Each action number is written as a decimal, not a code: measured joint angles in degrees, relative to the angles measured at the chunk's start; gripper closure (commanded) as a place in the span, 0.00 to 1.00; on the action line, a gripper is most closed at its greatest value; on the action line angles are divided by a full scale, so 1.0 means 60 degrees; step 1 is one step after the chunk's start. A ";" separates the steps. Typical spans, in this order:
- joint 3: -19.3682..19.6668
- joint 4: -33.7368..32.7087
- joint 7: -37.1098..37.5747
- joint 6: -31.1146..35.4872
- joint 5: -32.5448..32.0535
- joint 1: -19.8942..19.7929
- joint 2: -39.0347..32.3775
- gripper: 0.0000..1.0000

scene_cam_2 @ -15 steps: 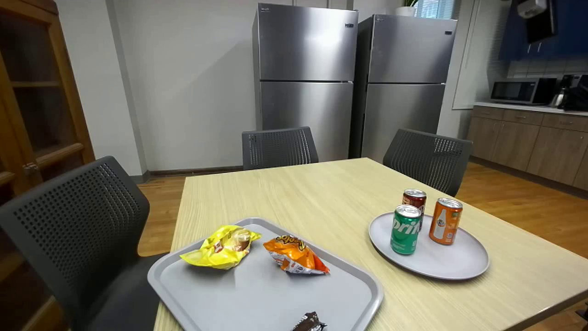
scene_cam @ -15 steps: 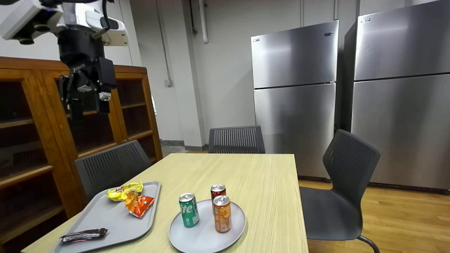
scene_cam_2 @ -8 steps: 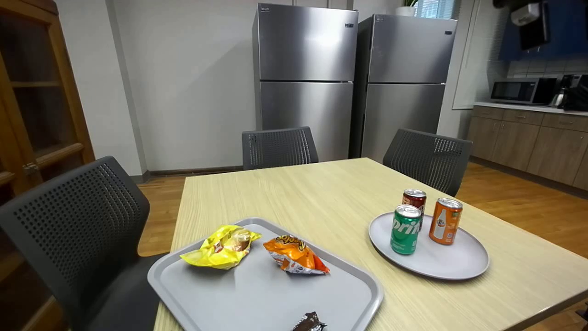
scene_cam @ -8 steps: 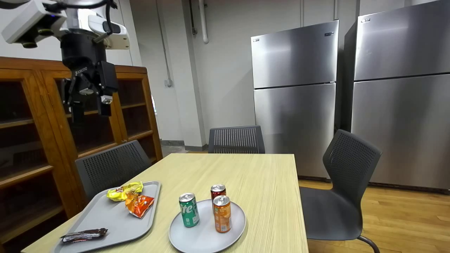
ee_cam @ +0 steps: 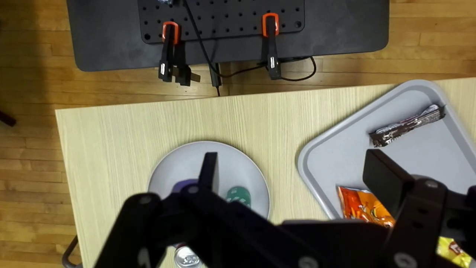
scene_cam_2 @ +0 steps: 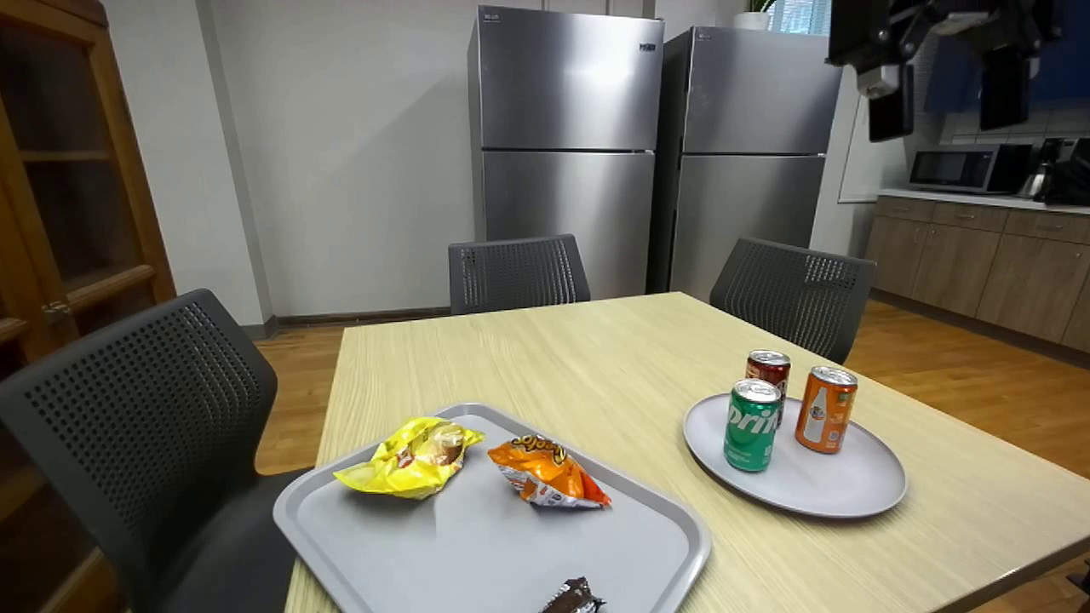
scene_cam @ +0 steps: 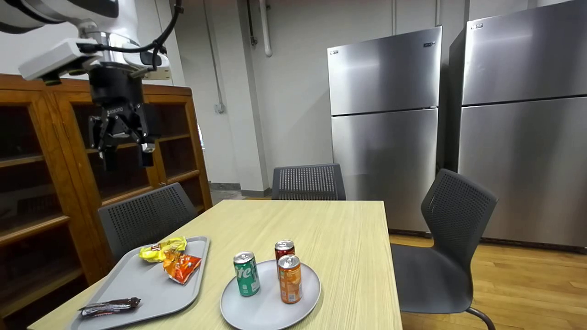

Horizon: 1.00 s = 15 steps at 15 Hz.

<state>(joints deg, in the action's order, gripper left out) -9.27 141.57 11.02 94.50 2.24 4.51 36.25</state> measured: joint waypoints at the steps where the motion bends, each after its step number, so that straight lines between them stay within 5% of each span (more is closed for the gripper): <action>1: -0.0030 0.0054 0.0000 0.0249 0.0000 0.0071 -0.0063 0.00; 15: -0.0636 0.0417 0.0201 0.3811 -0.0030 0.0647 -0.1953 0.00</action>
<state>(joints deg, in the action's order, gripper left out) -13.09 144.07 12.22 117.37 2.05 8.39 24.53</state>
